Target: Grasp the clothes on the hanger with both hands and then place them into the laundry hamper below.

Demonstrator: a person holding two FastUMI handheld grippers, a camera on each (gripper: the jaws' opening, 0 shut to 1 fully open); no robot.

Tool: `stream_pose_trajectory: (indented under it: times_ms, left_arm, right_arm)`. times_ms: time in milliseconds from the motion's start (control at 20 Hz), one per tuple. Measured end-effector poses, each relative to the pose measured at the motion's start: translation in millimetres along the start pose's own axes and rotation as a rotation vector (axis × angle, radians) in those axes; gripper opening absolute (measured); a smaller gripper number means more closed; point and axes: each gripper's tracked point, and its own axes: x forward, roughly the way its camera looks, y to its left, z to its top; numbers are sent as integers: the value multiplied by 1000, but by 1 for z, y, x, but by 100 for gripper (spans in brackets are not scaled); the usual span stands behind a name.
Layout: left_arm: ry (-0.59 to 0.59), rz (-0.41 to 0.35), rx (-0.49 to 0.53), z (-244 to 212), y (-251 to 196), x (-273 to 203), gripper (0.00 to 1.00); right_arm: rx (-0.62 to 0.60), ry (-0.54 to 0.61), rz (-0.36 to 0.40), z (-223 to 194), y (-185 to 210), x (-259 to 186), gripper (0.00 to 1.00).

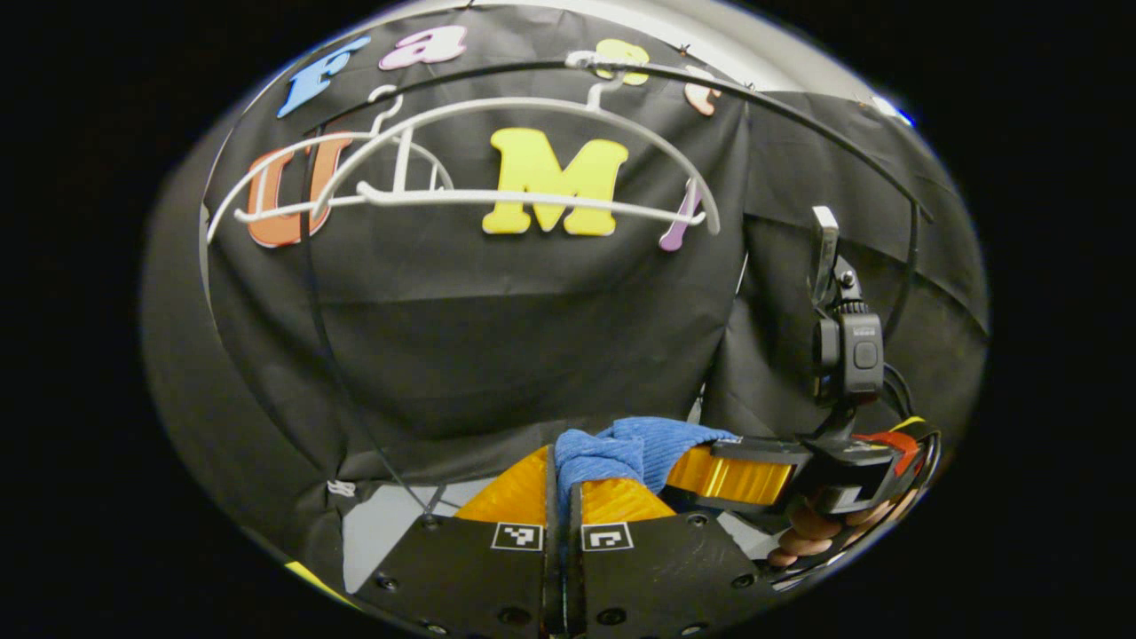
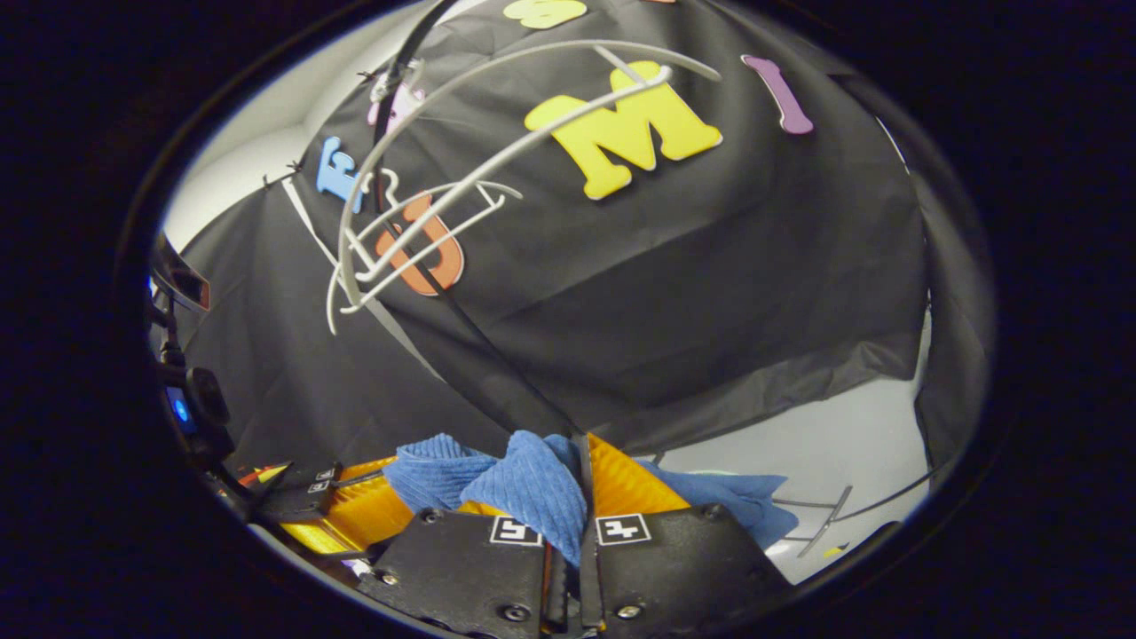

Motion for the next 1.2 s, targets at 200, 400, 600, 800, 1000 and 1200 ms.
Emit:
stream_pose_trajectory:
  times_ms: [200, 400, 600, 800, 1000, 1200]
  left_arm:
    - [83, 41, -39, -35, 24, 19, 2]
    - [155, 84, -42, -48, 27, 21, 2]
    - [212, 107, -45, -47, 24, 5, 2]
    - [275, 143, -57, -64, 25, 3, 2]
    - [347, 175, -108, -87, 38, 7, 2]
    - [430, 205, -126, -106, 37, 14, 2]
  right_arm:
    - [-3, 69, -35, -28, -11, 26, 10]
    - [-38, 128, -55, -48, -18, 52, 10]
    - [-30, 192, -77, -72, -28, 74, 10]
    - [-53, 259, -131, -92, -43, 93, 10]
    - [-51, 344, -241, -114, -82, 109, 12]
    - [-89, 445, -320, -130, -111, 109, 18]
